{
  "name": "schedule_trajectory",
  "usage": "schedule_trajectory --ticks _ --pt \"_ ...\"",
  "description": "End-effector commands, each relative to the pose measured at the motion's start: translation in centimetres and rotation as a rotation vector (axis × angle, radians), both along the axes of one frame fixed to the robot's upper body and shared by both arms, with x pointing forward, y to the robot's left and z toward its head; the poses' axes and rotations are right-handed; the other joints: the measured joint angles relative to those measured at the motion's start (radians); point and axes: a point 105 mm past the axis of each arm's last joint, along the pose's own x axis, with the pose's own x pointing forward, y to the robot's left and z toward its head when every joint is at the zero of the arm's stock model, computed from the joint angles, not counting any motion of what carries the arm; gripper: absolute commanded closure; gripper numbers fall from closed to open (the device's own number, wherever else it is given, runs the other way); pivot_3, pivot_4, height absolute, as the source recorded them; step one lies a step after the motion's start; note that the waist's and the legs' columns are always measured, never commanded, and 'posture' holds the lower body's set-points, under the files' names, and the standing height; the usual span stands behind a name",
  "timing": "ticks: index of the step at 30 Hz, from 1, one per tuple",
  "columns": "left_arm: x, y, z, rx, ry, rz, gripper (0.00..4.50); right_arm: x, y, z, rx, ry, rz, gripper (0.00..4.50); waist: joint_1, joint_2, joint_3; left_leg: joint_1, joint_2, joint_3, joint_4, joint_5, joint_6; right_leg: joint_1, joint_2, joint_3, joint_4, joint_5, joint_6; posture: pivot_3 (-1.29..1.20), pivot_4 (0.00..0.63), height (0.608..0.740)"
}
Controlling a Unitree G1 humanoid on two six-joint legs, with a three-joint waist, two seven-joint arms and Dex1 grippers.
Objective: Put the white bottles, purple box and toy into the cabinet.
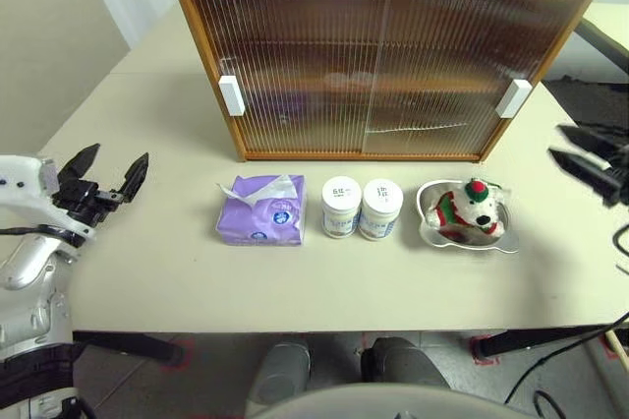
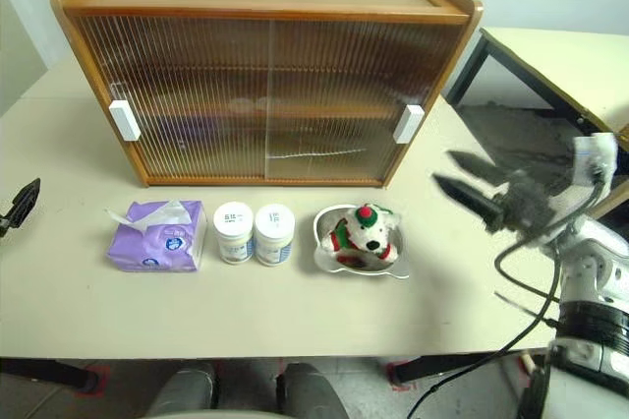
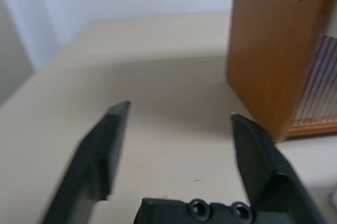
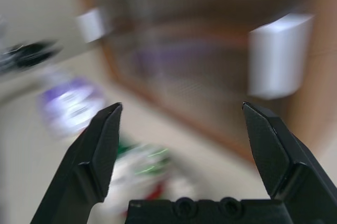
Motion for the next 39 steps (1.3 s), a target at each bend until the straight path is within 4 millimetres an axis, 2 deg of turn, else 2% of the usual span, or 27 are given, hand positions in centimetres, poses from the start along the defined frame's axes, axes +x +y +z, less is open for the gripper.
schedule_trajectory --ticks 1,3,4,8,13,21,26,31,39 --pt "0.5 -2.1 0.7 0.028 0.019 -0.123 2.0 -1.2 2.3 0.2 -0.059 0.005 0.121 0.0 -0.007 0.0 0.001 0.0 0.0 0.001 0.001 0.001 -0.002 0.0 0.0 0.0 0.0 0.0 0.001 -0.02 0.062 0.74" --pt "0.5 -3.7 1.1 0.079 0.034 -0.204 2.76 -0.8 3.4 0.6 -0.014 -0.027 0.116 0.0 -0.016 -0.001 0.001 -0.001 -0.001 0.002 0.002 -0.001 0.001 0.0 0.0 0.0 0.0 0.0 0.001 -0.03 0.058 0.74" --pt "0.4 -4.4 1.4 0.115 0.047 -0.239 3.09 -0.3 4.3 1.0 0.026 -0.051 0.105 0.0 -0.02 -0.002 0.001 -0.001 -0.001 0.002 0.002 -0.005 0.008 0.0 0.0 0.0 0.0 -0.001 0.002 -0.02 0.058 0.74" --pt "0.4 -5.6 2.7 0.162 0.037 -0.268 4.47 0.2 6.2 1.3 0.042 -0.081 0.114 0.0 -0.041 -0.001 0.003 -0.001 0.0 0.002 0.005 -0.007 0.009 0.0 0.003 0.001 0.0 0.0 0.003 -0.02 0.06 0.74" --pt "1.0 -7.0 4.4 0.18 0.01 -0.281 4.47 0.6 6.9 1.4 0.058 -0.096 0.11 0.0 -0.043 -0.001 0.003 -0.001 0.002 0.002 0.005 -0.008 0.009 -0.003 0.004 0.001 0.0 0.0 0.003 -0.01 0.052 0.74" --pt "1.8 -6.4 5.6 0.15 -0.03 -0.199 4.47 0.9 6.9 1.5 0.056 -0.109 0.123 0.0 -0.035 0.001 0.002 -0.003 0.002 0.001 0.013 -0.011 0.01 -0.005 0.005 0.001 0.0 0.005 -0.006 -0.01 0.043 0.74" --pt "2.4 -7.6 5.3 0.175 -0.011 -0.254 4.47 0.1 7.8 3.5 0.025 -0.191 0.191 0.0 -0.033 0.002 0.002 -0.003 0.002 0.001 0.014 -0.012 0.01 -0.005 0.006 0.001 0.0 0.005 -0.007 -0.02 0.035 0.74" --pt "3.3 -8.0 5.3 0.19 -0.011 -0.269 4.47 0.0 8.6 4.0 -0.018 -0.194 0.23 0.0 -0.032 0.001 0.001 -0.003 0.002 0.001 0.014 -0.012 0.01 -0.004 0.006 0.001 0.0 0.005 -0.007 -0.02 0.031 0.74" --pt "4.1 -8.3 4.7 0.215 -0.011 -0.236 4.47 0.3 10.5 4.7 0.005 -0.196 0.232 0.0 -0.034 0.001 0.0 -0.003 0.002 0.001 0.016 -0.012 0.011 -0.004 0.007 0.001 0.0 0.006 -0.005 -0.03 0.028 0.74"
